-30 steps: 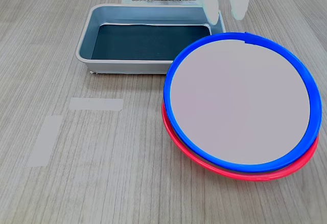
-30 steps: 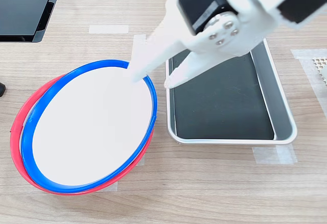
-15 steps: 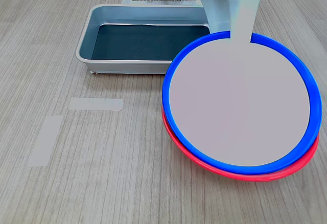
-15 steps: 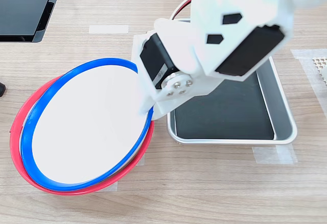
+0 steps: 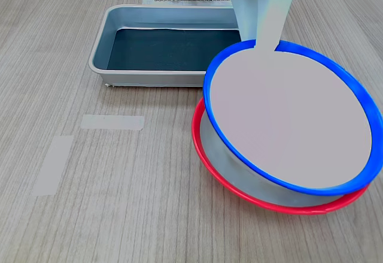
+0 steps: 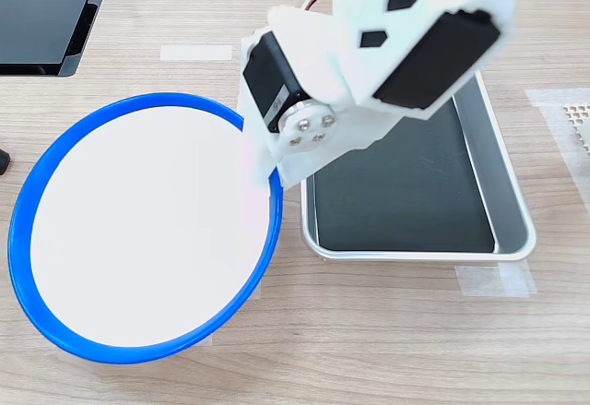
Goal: Lift the stacked dish and set it down on the table.
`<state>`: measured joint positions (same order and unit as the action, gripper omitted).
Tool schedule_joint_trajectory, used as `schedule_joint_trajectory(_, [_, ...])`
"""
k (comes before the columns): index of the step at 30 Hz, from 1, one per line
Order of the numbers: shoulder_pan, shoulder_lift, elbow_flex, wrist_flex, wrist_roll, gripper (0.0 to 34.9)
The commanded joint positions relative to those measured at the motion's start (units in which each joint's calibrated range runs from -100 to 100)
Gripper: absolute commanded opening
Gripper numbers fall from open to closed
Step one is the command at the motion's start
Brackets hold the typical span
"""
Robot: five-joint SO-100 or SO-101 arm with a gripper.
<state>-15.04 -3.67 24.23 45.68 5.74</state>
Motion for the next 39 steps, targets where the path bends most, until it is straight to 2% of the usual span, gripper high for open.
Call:
schedule_joint_trajectory(1, [1.07, -5.25, -3.43, 1.83, 0.34, 0.0])
schedule_joint_trajectory(9, [5.02, -9.68, -8.34, 8.43, -0.05, 0.0])
schedule_joint_trajectory(19, [19.89, -9.77, -12.35, 11.24, 4.10, 0.0])
schedule_joint_trajectory(22, [24.97, -8.49, -12.17, 10.41, 5.81, 0.0])
schedule_joint_trajectory(29, [30.81, -2.94, -12.35, 8.35, 8.16, 0.0])
schedule_joint_trajectory(39, [32.03, 7.12, -13.26, 1.41, 8.60, 0.0])
